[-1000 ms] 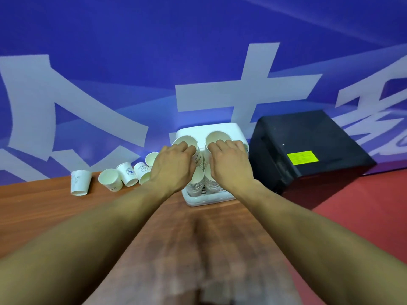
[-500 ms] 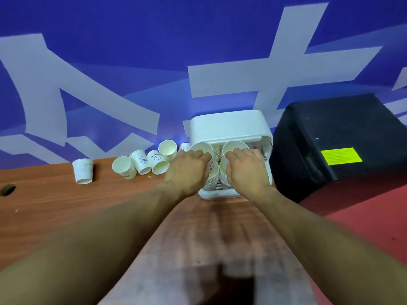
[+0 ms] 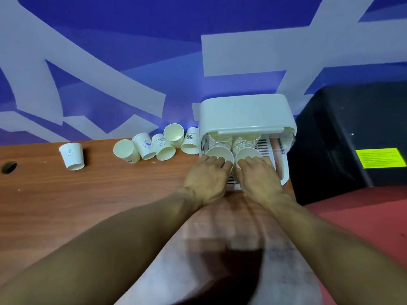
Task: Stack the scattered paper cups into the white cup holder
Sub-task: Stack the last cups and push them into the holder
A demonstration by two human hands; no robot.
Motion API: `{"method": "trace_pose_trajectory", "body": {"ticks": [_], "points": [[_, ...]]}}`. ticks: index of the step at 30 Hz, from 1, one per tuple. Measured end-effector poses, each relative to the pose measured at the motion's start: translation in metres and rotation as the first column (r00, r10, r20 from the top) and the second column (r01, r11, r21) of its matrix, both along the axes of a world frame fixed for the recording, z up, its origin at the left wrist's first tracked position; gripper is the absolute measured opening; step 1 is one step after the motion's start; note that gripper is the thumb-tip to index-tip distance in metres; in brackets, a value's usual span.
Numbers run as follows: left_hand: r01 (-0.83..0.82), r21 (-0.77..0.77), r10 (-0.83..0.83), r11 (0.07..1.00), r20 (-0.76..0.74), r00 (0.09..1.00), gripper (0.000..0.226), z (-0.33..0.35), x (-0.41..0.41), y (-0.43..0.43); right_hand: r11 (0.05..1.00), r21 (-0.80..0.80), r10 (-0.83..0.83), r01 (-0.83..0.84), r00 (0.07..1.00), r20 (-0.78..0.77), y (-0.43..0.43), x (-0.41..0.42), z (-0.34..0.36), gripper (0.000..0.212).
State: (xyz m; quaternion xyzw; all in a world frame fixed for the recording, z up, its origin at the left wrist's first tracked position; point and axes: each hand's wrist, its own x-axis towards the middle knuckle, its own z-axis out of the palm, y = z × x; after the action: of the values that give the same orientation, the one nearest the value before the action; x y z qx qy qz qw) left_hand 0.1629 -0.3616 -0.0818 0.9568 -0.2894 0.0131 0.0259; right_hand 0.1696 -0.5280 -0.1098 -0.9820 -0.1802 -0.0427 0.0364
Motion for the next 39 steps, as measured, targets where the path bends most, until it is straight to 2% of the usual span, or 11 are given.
{"method": "trace_pose_trajectory", "body": {"ticks": [4, 9, 16, 19, 21, 25, 31, 39], "points": [[0.016, -0.039, -0.022, 0.999, -0.147, 0.989, 0.013, -0.024, 0.006, 0.012, 0.998, 0.065, 0.021, -0.028, 0.995, 0.101, 0.001, -0.001, -0.016, 0.021], [0.043, -0.163, -0.074, 0.986, -0.190, 0.979, 0.017, -0.034, 0.017, 0.010, 0.990, 0.143, -0.016, 0.005, 0.997, 0.080, 0.006, -0.001, -0.022, 0.028], [0.004, -0.142, -0.038, 0.990, -0.232, 0.972, 0.016, -0.032, 0.023, 0.006, 0.988, 0.145, -0.051, 0.058, 0.998, -0.048, 0.008, 0.004, -0.016, 0.026], [0.013, -0.067, -0.031, 0.998, -0.282, 0.959, 0.019, -0.021, 0.028, 0.006, 0.997, 0.071, -0.022, 0.035, 0.984, -0.174, 0.008, 0.007, -0.006, 0.016], [-0.010, -0.077, -0.014, 0.997, -0.311, 0.950, 0.024, -0.011, 0.027, 0.008, 1.000, 0.023, -0.016, 0.022, 0.976, -0.219, 0.008, 0.006, 0.002, 0.012], [-0.013, -0.131, -0.022, 0.991, -0.256, 0.966, 0.027, 0.012, 0.013, 0.013, 0.997, 0.059, -0.034, 0.043, 0.988, -0.154, 0.015, 0.000, 0.022, 0.018], [-0.087, -0.194, 0.045, 0.977, -0.211, 0.976, 0.029, 0.035, -0.020, 0.035, 0.991, 0.132, 0.041, -0.030, 0.996, -0.081, 0.047, -0.022, 0.057, 0.028], [-0.311, -0.164, 0.275, 0.936, -0.208, 0.939, 0.035, 0.057, -0.070, 0.114, 0.973, 0.167, 0.163, -0.161, 0.987, -0.001, 0.117, -0.057, 0.079, 0.030]]}}
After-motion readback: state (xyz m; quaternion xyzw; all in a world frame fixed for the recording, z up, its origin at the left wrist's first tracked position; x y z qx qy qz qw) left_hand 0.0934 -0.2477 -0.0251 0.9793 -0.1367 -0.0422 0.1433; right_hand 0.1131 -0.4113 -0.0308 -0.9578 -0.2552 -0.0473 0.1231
